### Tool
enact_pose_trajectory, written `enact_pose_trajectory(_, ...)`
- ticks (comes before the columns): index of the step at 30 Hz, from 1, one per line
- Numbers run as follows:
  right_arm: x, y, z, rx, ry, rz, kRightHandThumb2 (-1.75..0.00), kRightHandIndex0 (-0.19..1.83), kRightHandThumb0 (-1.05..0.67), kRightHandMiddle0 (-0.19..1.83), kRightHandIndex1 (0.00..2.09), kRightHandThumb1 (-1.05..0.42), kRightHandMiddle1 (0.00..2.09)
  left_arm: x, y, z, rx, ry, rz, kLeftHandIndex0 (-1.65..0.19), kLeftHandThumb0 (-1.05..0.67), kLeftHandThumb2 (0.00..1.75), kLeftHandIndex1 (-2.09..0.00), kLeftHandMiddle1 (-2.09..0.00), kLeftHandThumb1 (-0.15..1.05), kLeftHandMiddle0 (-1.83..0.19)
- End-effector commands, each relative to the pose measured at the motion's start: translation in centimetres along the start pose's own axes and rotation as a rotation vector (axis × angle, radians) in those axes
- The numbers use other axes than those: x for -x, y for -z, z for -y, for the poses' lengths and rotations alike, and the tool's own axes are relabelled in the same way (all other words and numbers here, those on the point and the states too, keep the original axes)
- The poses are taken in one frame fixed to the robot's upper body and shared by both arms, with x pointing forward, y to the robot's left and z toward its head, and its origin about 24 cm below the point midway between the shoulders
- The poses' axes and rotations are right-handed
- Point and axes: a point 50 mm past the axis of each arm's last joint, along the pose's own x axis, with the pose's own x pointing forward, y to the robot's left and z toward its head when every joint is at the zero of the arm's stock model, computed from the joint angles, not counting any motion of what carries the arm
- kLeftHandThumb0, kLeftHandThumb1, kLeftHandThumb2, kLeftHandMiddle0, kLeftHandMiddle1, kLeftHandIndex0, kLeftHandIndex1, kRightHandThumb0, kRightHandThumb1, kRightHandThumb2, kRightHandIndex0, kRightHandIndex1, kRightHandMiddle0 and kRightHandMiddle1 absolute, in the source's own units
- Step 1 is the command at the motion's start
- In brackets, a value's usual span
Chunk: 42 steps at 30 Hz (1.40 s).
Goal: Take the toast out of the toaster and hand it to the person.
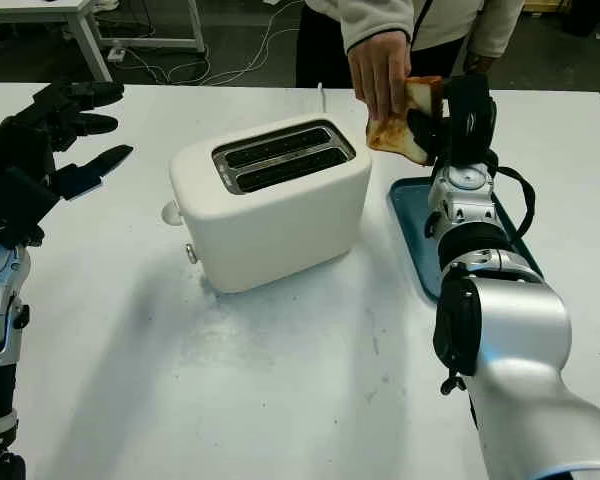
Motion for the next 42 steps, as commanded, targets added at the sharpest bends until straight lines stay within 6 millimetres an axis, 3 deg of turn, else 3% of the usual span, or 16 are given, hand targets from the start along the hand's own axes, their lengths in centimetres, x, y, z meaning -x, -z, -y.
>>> enact_pose_trajectory(1, 0.1, 0.2, -0.2, 0.012, -0.009, 0.005, -0.21, 0.72, 0.20, 0.43, 1.75, -0.92, 1.75, 0.1, -0.1, -0.1, -0.025, 0.001, 0.006, -0.31, -0.38, 0.14, -0.55, -0.95, 0.92, -0.16)
enact_pose_trajectory(5, -0.1, 0.0, -0.1, 0.006, -0.023, -0.018, -0.26, 0.65, 0.14, 0.36, 1.75, -0.92, 1.75, 0.1, 0.0, -0.1, -0.005, -0.005, 0.000, -0.31, -0.37, 0.14, -0.55, -0.94, 0.92, -0.16)
enact_pose_trajectory(8, -0.1, -0.2, 0.0, 0.034, -0.005, -0.003, -0.12, 0.55, -0.07, 0.38, 1.75, -0.92, 1.75, 0.2, -0.1, -0.1, -0.007, -0.007, -0.003, -0.31, -0.37, 0.13, -0.54, -0.94, 0.92, -0.16)
enact_pose_trajectory(9, -0.1, -0.2, 0.1, 0.033, -0.006, 0.003, -0.06, 0.42, -0.17, 0.39, 1.47, -0.91, 1.47, 0.2, -0.1, -0.1, -0.011, -0.007, -0.003, -0.31, -0.37, 0.14, -0.54, -0.94, 0.92, -0.16)
enact_pose_trajectory(11, -0.1, -0.3, 0.1, 0.026, -0.028, 0.014, -0.02, 0.40, -0.30, 0.46, 1.06, -0.90, 0.80, 0.2, -0.1, -0.1, -0.014, -0.007, -0.001, -0.31, -0.37, 0.14, -0.54, -0.94, 0.92, -0.16)
enact_pose_trajectory(12, -0.1, -0.4, 0.2, 0.044, -0.047, 0.024, -0.01, 0.36, -0.35, 0.45, 0.68, -0.90, 0.44, 0.2, -0.1, -0.1, -0.019, -0.005, 0.000, -0.31, -0.37, 0.14, -0.54, -0.94, 0.92, -0.16)
enact_pose_trajectory(14, -0.1, -0.6, 0.4, 0.162, -0.092, 0.062, -0.01, 0.28, -0.44, 0.32, 0.24, -0.91, 0.13, 0.2, -0.1, -0.1, -0.018, -0.007, 0.002, -0.31, -0.37, 0.15, -0.54, -0.94, 0.92, -0.17)
enact_pose_trajectory(16, -0.1, -0.9, 0.7, 0.275, -0.110, 0.097, -0.04, 0.11, -0.57, 0.09, 0.05, -0.92, 0.03, 0.2, -0.1, -0.1, -0.015, -0.008, 0.004, -0.32, -0.37, 0.14, -0.54, -0.94, 0.92, -0.17)
enact_pose_trajectory(21, -0.2, -2.2, 1.5, 0.351, -0.102, 0.182, -0.02, 0.02, -0.68, 0.00, 0.01, -0.90, 0.00, 0.3, -0.1, -0.2, -0.012, -0.013, -0.002, -0.32, -0.37, 0.14, -0.54, -0.94, 0.92, -0.17)
enact_pose_trajectory(22, -0.2, -2.5, 1.6, 0.362, -0.091, 0.211, -0.03, 0.24, -0.77, 0.00, 0.13, -0.91, 0.00, 0.3, -0.1, -0.2, -0.011, -0.014, -0.002, -0.32, -0.37, 0.13, -0.54, -0.94, 0.92, -0.17)
enact_pose_trajectory(23, -0.1, -2.9, 1.8, 0.375, -0.082, 0.250, -0.05, 0.33, -0.79, 0.00, 0.78, -0.92, 0.00, 0.3, -0.1, -0.2, -0.001, -0.016, -0.006, -0.32, -0.37, 0.13, -0.54, -0.94, 0.92, -0.17)
enact_pose_trajectory(24, 0.0, -3.2, 1.9, 0.380, -0.078, 0.282, -0.11, 0.17, -0.81, 0.00, 1.02, -0.92, 0.00, 0.2, -0.2, -0.1, 0.007, -0.016, -0.009, -0.31, -0.37, 0.13, -0.54, -0.93, 0.92, -0.16)
enact_pose_trajectory(31, 2.2, -4.0, 1.7, 0.381, -0.069, 0.517, -0.56, 0.03, -0.75, 0.10, 0.32, -0.92, 0.05, 0.3, -0.2, -0.1, 0.001, -0.008, -0.005, -0.31, -0.34, 0.14, -0.54, -0.93, 0.92, -0.15)
enact_pose_trajectory(34, 4.4, -3.2, 1.2, 0.369, -0.114, 0.553, -0.59, 0.11, -0.69, 0.16, 0.33, -0.92, 0.07, 0.6, -0.4, 0.0, -0.009, -0.015, -0.013, -0.31, -0.36, 0.15, -0.54, -0.94, 0.92, -0.16)
enact_pose_trajectory(39, 8.6, -1.7, 0.4, 0.359, -0.204, 0.540, -0.73, 0.06, -0.59, 0.17, 0.27, -0.92, 0.06, 1.9, -0.2, -0.2, 0.024, -0.050, -0.039, -0.29, -0.39, 0.18, -0.52, -0.91, 0.92, -0.15)
enact_pose_trajectory(42, 10.6, 0.0, 0.1, 0.246, -0.282, 0.471, -0.75, 0.01, -0.66, 0.08, 0.16, -0.92, 0.01, 3.0, 0.0, -0.1, 0.067, -0.086, -0.063, -0.30, -0.42, 0.20, -0.44, -0.81, 0.92, -0.17)
